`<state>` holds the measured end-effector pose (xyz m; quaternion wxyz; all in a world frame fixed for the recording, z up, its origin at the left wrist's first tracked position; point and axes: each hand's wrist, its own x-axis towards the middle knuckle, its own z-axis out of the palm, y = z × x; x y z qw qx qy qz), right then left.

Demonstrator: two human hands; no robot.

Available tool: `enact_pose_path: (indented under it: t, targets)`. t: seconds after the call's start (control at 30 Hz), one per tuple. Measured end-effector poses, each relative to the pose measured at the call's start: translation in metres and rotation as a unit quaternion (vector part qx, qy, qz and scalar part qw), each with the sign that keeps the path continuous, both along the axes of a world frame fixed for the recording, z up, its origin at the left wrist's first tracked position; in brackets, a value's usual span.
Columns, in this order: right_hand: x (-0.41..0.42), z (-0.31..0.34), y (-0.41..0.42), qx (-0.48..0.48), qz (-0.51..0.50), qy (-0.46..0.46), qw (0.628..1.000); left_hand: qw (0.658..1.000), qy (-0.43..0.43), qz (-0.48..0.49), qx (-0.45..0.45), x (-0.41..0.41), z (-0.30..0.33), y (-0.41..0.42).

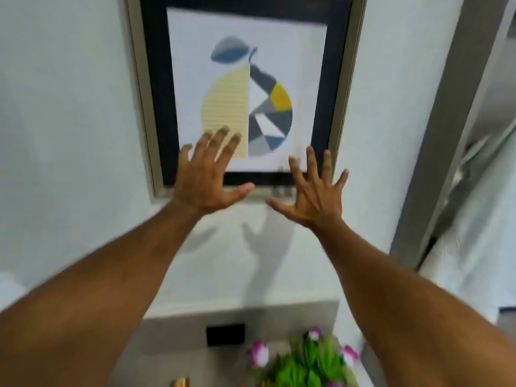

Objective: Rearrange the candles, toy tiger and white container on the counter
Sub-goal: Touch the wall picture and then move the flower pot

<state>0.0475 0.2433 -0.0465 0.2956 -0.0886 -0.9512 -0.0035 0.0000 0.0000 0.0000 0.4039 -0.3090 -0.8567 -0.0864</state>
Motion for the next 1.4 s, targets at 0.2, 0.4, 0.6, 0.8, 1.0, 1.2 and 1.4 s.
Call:
enact_pose_path:
  t: [0.2, 0.4, 0.6, 0.8, 1.0, 1.2, 1.4]
  targets:
    - [0.127, -0.261, -0.005, -0.118, -0.056, -0.236, 0.963, 0.966, -0.228, -0.091, -0.081, 0.073, -0.254, -0.021]
    - [0.250, -0.391, -0.045, -0.238, -0.163, -0.371, 0.882, 0.861, -0.467, -0.177, -0.091, 0.181, -0.428, -0.035]
    - [0.284, -0.422, -0.048, -0.231, -0.193, -0.398, 0.866, 0.791, -0.586, -0.158, -0.074, 0.236, -0.508, -0.006]
    - [0.270, -0.432, -0.041, -0.300, -0.227, -0.374, 0.848, 0.824, -0.520, -0.084, -0.208, 0.229, -0.550, 0.024]
    - [0.273, -0.457, -0.030, -0.360, -0.268, -0.173, 0.877, 0.836, -0.507, -0.069, -0.196, 0.215, -0.574, 0.044]
    - [0.243, -0.493, -0.008, -0.418, -0.278, 0.002, 0.865, 0.847, -0.500, -0.082, -0.159, 0.215, -0.593, 0.045]
    - [0.166, -0.530, 0.041, -0.468, -0.239, 0.037, 0.850, 0.862, -0.482, -0.088, -0.132, 0.218, -0.599, 0.046]
